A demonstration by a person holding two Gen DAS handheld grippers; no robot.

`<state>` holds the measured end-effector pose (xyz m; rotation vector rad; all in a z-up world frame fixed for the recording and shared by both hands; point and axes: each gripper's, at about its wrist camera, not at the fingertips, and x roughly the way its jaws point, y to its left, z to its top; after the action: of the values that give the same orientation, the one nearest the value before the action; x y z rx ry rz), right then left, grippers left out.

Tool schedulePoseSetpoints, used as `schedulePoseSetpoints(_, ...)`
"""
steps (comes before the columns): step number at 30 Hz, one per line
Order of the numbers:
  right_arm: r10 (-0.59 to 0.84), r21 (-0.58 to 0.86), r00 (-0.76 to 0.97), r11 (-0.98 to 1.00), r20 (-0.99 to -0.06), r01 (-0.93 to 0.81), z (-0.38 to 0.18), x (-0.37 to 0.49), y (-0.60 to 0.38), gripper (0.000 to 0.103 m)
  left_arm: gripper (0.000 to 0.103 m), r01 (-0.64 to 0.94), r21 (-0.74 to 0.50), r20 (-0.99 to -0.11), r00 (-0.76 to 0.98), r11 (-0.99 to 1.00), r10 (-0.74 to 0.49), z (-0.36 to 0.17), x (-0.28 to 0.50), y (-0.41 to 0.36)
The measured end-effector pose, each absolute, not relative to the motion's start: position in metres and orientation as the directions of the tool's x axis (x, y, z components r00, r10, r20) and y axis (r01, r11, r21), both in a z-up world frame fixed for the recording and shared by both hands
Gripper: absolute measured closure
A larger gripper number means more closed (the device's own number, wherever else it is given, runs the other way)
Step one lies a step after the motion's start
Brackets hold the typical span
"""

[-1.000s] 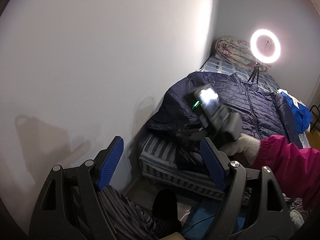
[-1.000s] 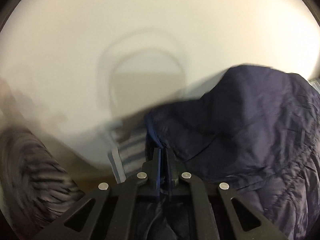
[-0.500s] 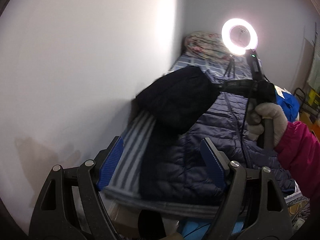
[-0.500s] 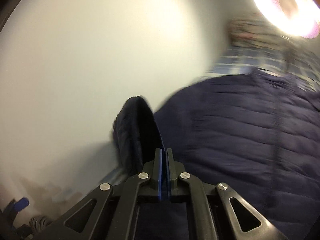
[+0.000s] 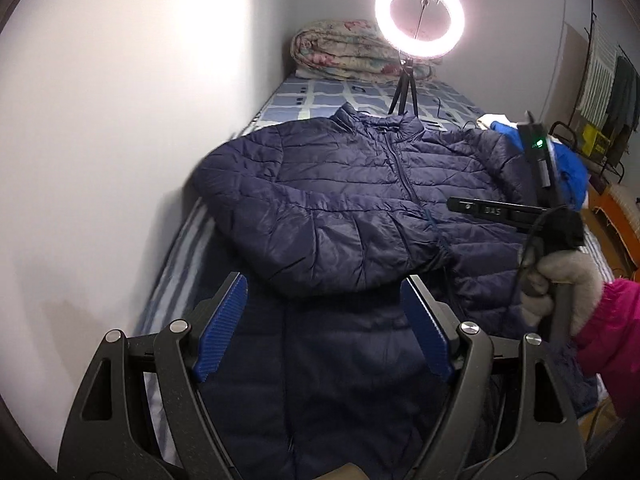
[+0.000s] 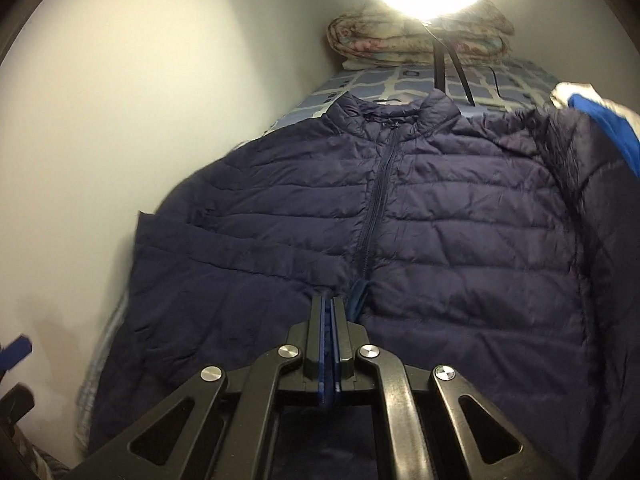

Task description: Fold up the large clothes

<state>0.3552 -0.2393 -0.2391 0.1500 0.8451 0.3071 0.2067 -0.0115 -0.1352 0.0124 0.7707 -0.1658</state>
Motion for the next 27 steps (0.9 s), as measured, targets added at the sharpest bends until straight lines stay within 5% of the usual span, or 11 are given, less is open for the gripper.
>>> schedulePoseSetpoints(3,0.366,0.268,0.585,0.93,-0.724,-0.251,-0.244,0.378,-0.244,0.1,0.022,0.146,-0.049,-0.73,0.67,0.988,-0.136,-0.154,0.222,-0.02)
schedulePoseSetpoints(5,0.413,0.325,0.534,0.911,-0.738,-0.255,-0.249,0.387,-0.251,0.068,0.021,0.155,-0.082,-0.745,0.647,0.985,-0.163,-0.161,0.227,-0.021)
schedulePoseSetpoints(6,0.399,0.328,0.52,0.917,-0.755,-0.227,-0.253,0.391,-0.255,0.042,0.022,0.143,-0.078,-0.751,0.642,0.987,-0.153,-0.163,0.229,-0.019)
schedulePoseSetpoints(7,0.385,0.327,0.514,0.923,-0.766,-0.205,-0.258,0.394,-0.257,0.034,0.021,0.132,-0.076,-0.755,0.639,0.988,-0.144,-0.165,0.23,-0.016)
schedulePoseSetpoints(12,0.483,0.477,0.378,0.871,-0.79,-0.117,-0.3,0.419,-0.259,0.035,0.022,0.065,-0.095,-0.809,0.576,0.993,-0.115,-0.187,0.237,-0.001)
schedulePoseSetpoints(14,0.463,0.455,0.367,0.883,-0.806,-0.114,-0.307,0.424,-0.25,0.044,0.022,0.044,-0.134,-0.828,0.545,0.99,-0.136,-0.194,0.239,0.005)
schedulePoseSetpoints(16,0.434,0.403,0.378,0.9,-0.817,-0.162,-0.304,0.425,-0.235,0.087,0.022,0.036,-0.142,-0.833,0.536,0.989,-0.138,-0.196,0.24,0.006)
schedulePoseSetpoints(18,0.427,0.377,0.382,0.904,-0.819,-0.201,-0.297,0.426,-0.225,0.096,0.022,0.04,-0.13,-0.83,0.541,0.991,-0.131,-0.195,0.239,0.004)
schedulePoseSetpoints(22,0.31,0.176,0.539,0.942,-0.783,-0.287,-0.249,0.417,-0.224,0.098,0.022,0.05,-0.112,-0.824,0.554,0.992,-0.121,-0.192,0.235,0.001)
schedulePoseSetpoints(27,0.134,0.084,0.663,0.991,-0.736,-0.107,-0.227,0.428,-0.295,0.098,0.021,0.072,-0.076,-0.818,0.567,0.994,-0.103,-0.192,0.235,-0.007)
